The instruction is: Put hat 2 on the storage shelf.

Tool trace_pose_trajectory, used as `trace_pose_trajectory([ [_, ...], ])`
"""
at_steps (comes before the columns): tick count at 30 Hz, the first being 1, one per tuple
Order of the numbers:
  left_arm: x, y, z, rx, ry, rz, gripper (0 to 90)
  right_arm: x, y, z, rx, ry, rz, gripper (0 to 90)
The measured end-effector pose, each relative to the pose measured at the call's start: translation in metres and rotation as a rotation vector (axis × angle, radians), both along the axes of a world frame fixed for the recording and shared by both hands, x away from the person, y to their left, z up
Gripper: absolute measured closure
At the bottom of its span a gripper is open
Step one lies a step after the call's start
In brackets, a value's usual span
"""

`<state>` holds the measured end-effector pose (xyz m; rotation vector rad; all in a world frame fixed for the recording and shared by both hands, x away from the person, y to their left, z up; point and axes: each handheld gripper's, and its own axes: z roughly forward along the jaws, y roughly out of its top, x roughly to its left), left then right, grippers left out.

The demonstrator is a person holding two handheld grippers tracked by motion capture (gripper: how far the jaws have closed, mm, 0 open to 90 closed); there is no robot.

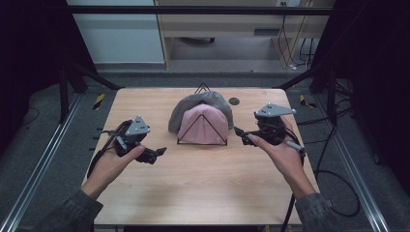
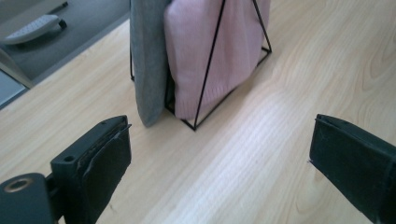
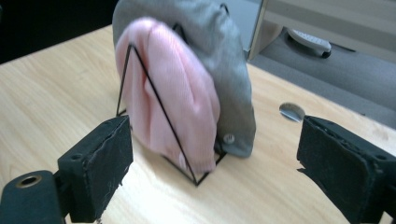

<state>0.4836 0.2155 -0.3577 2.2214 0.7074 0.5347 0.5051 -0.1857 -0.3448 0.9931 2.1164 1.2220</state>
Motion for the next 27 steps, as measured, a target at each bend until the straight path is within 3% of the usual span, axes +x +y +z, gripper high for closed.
trace_pose_trajectory([
  [7,-0.010,0.010,-0.016,0.040,0.058,-0.009,4.7,-0.018,-0.012,-0.020,-0.014,0.032,0.001,9.5],
  [13,-0.017,0.018,-0.036,0.040,0.094,-0.002,4.7,-0.029,-0.021,-0.047,-0.021,0.086,-0.005,8.9],
  [23,-0.016,0.039,-0.068,0.105,0.176,0.040,4.8,-0.033,-0.033,-0.097,-0.048,0.201,-0.035,11.4],
  [27,-0.016,0.044,-0.084,0.135,0.213,0.037,4.8,-0.034,-0.035,-0.111,-0.064,0.240,-0.039,11.7],
])
